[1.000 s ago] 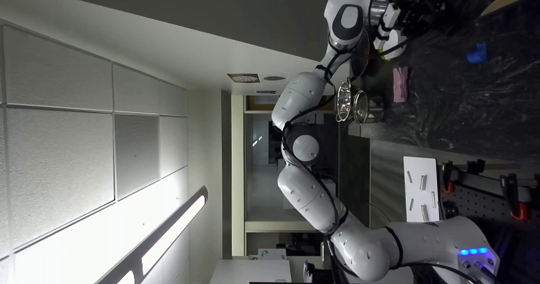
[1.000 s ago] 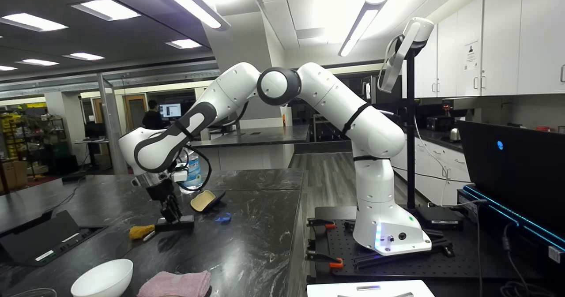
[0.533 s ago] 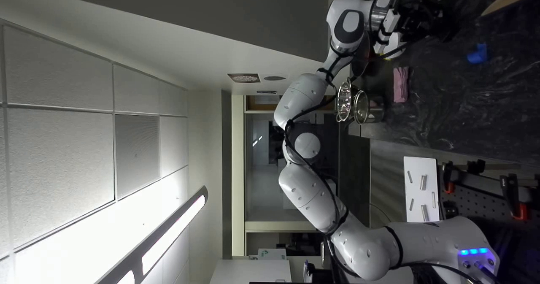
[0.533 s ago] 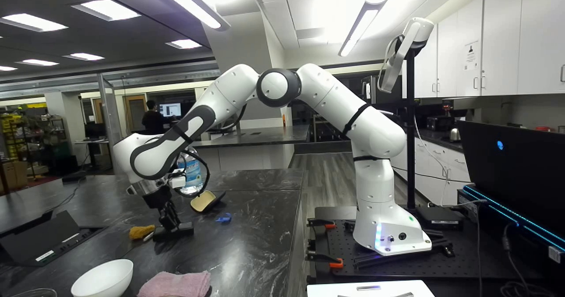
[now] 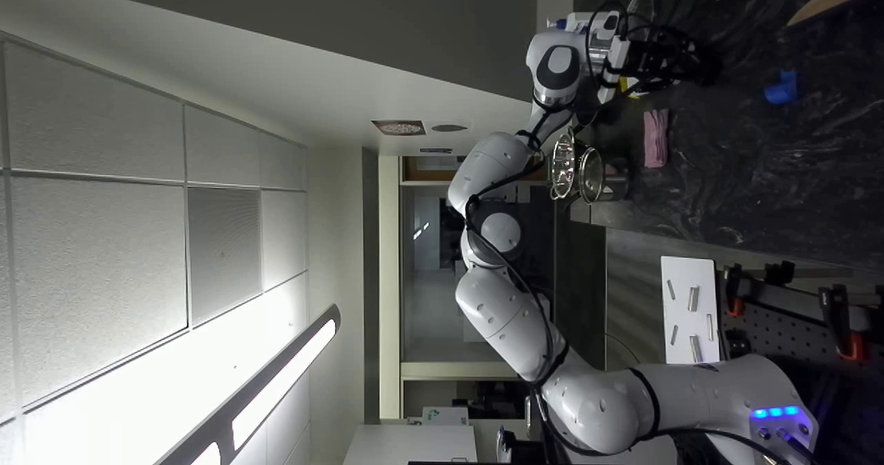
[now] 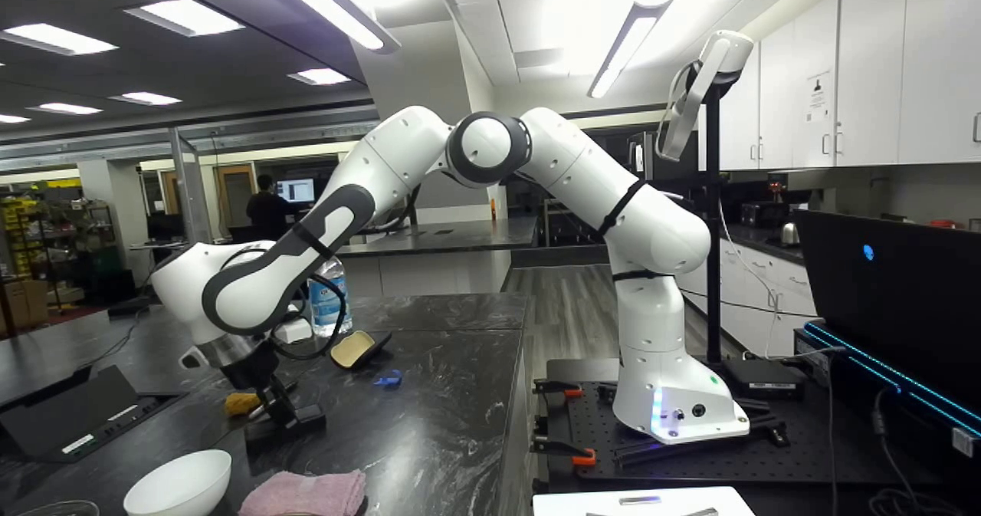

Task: Use the black object to clean the surface

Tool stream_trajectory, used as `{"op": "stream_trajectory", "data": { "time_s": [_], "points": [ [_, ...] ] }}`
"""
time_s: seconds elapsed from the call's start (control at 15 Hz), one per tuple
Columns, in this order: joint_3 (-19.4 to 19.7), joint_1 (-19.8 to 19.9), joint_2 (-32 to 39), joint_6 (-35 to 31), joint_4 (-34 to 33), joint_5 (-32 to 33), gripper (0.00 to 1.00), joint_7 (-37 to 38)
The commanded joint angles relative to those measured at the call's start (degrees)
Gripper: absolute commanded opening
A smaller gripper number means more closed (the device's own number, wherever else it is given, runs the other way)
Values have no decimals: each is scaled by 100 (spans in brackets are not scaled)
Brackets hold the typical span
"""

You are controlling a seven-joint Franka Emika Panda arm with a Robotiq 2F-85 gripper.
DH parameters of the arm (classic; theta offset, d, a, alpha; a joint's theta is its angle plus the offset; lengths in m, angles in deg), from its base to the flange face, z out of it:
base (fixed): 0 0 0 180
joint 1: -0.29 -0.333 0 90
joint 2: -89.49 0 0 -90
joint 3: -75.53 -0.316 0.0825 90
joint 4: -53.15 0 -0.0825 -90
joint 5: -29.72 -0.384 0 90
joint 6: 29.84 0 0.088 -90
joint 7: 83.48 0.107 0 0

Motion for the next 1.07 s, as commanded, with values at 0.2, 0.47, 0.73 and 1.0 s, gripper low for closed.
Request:
{"op": "stream_trajectory", "data": {
  "time_s": [0.2, 0.47, 0.73, 1.0],
  "points": [
    [-322, -230, -402, -135, 689, 308, 29, -597],
    [-405, -279, -430, -102, 796, 339, 29, -765],
    [-338, -290, -430, 304, 670, 229, 80, -526],
    [-371, -273, -229, 224, 481, 267, 80, -627]
  ]
}}
